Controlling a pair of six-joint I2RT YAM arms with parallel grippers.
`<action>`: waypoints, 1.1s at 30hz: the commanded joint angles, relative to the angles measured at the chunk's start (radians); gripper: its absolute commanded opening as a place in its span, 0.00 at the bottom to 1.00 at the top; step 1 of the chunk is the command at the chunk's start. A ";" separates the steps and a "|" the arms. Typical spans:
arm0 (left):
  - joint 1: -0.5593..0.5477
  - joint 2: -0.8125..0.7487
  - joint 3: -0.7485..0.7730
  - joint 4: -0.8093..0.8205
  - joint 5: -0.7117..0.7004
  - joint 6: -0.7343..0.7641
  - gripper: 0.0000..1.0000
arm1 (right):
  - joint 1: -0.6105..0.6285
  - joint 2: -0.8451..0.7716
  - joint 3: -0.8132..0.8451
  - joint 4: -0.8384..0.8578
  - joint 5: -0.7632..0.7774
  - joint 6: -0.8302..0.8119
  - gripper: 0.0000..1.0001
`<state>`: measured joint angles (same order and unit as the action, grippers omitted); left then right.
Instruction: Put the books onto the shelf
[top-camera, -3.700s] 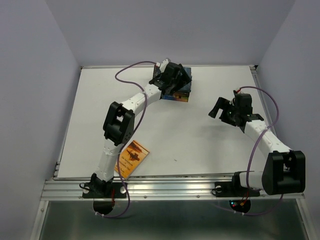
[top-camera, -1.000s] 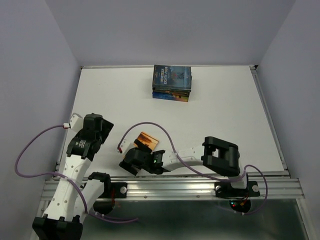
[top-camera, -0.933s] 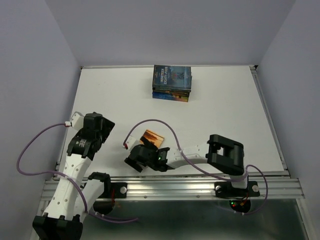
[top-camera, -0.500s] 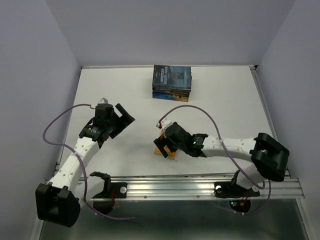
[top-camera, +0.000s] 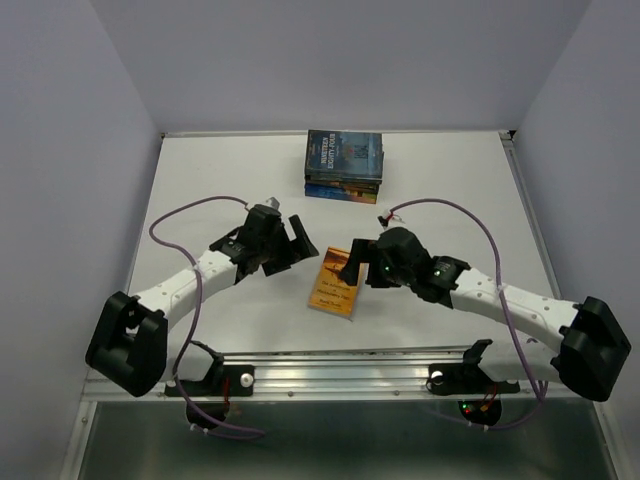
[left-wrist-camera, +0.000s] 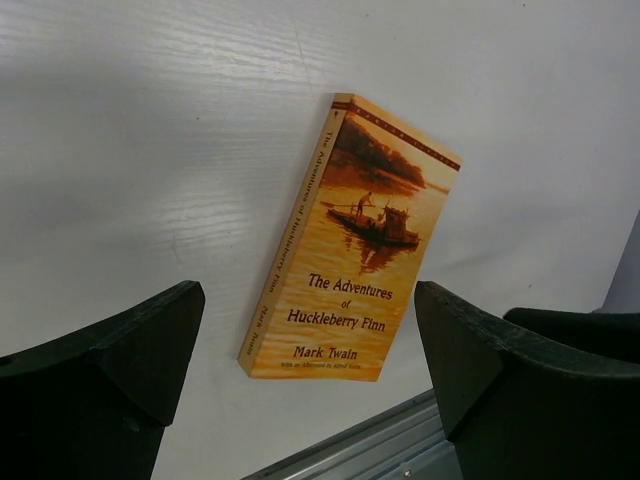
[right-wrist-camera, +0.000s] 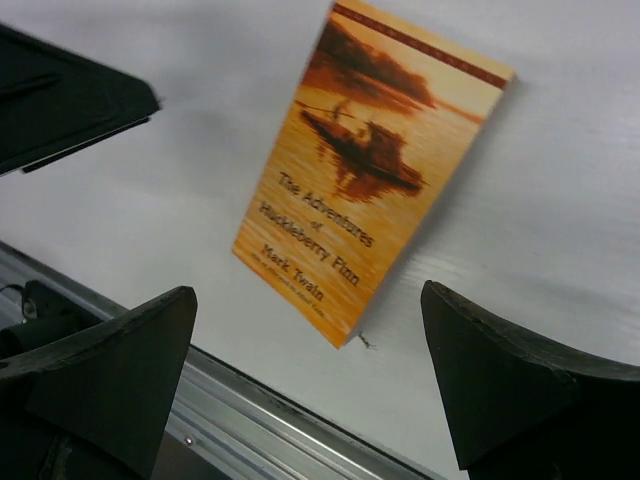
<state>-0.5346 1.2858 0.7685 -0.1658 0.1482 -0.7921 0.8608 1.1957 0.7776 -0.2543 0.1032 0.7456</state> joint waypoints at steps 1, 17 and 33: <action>-0.034 0.044 0.015 0.101 0.047 -0.007 0.99 | -0.045 0.047 -0.026 -0.054 -0.063 0.182 1.00; -0.088 0.125 -0.089 0.250 0.120 -0.067 0.99 | -0.054 0.162 -0.049 0.119 -0.181 0.190 1.00; -0.097 0.185 -0.107 0.304 0.145 -0.110 0.99 | -0.072 0.196 -0.074 0.161 -0.204 0.218 1.00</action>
<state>-0.6228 1.4738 0.6754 0.0975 0.2813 -0.8898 0.7982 1.4002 0.7151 -0.1413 -0.1013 0.9493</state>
